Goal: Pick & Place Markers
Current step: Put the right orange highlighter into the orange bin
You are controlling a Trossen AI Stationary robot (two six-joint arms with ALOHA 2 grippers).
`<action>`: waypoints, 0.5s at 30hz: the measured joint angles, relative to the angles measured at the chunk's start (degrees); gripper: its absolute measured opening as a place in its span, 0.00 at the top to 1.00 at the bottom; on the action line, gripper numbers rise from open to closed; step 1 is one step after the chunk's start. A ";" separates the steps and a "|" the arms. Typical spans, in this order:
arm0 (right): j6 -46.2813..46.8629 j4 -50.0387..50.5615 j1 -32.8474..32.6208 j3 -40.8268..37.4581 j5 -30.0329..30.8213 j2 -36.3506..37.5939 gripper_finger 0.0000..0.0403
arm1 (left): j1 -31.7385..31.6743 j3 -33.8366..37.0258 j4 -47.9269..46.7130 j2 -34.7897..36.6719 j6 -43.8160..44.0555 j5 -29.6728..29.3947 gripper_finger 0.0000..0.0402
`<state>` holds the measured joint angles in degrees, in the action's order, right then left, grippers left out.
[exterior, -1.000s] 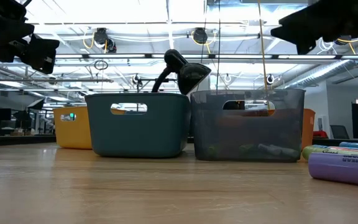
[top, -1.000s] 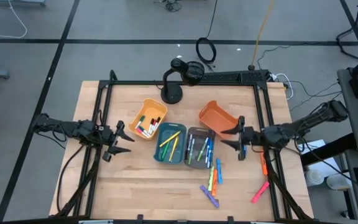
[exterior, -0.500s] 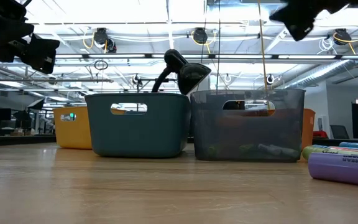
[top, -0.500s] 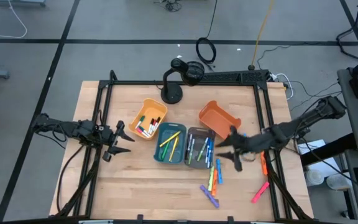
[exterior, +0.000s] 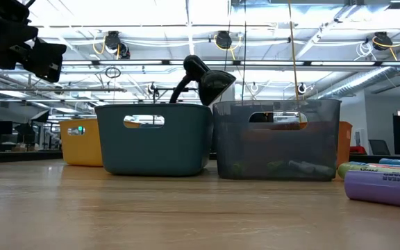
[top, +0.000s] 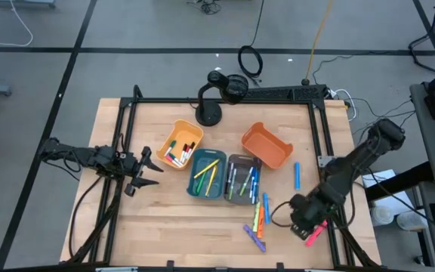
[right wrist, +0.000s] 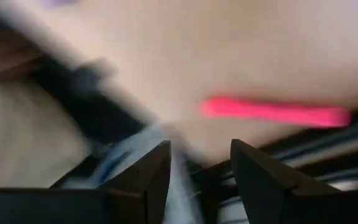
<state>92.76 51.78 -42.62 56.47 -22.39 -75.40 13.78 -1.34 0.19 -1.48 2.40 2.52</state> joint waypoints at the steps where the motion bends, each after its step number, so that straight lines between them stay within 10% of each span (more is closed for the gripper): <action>1: 1.10 2.14 -1.23 -1.57 2.11 0.08 0.61 | 0.00 0.00 0.00 0.00 -0.01 0.00 0.46; 5: 5.78 4.29 -5.50 -9.95 7.64 0.16 0.62 | 0.00 0.00 -0.01 0.00 -0.01 0.00 0.45; 15: 11.26 -2.36 -6.58 -25.80 -4.34 0.76 0.85 | 0.00 0.00 -0.02 0.00 -0.05 0.00 0.49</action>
<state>104.03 49.42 -49.20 30.67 -26.73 -74.64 13.78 -1.34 0.16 -1.48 2.35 2.52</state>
